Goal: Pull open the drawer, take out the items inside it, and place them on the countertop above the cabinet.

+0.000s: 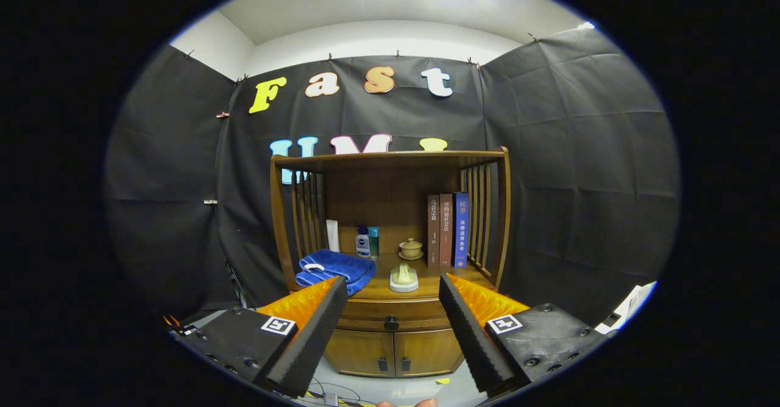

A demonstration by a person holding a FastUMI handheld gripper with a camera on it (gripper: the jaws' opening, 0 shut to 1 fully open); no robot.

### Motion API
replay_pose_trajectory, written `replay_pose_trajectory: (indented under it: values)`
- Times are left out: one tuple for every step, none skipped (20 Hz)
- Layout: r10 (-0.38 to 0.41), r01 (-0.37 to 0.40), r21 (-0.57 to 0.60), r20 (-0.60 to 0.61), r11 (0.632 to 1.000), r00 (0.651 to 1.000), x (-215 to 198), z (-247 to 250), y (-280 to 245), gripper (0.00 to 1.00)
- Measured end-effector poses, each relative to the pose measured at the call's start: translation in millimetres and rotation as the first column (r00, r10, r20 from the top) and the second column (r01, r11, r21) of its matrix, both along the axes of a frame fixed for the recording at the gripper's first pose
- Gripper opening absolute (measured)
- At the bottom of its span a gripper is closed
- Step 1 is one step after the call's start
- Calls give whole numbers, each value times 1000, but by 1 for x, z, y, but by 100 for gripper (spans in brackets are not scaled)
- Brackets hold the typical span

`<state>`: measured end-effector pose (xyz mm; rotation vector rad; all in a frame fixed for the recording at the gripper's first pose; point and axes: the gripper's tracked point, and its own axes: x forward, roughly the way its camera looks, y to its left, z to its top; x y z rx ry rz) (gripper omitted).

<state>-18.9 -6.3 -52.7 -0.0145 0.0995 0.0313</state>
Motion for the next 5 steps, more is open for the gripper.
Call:
replay_pose_trajectory:
  values:
    - [-1,1,1,2,1000,1000,0,0,0,98]
    - [-1,1,1,3,1000,1000,0,1,0,98]
    - [0,0,1,6,1000,1000,0,1,0,98]
    - [0,0,1,8,1000,1000,0,2,0,98]
    - [-1,1,1,10,1000,1000,1,2,-1,98]
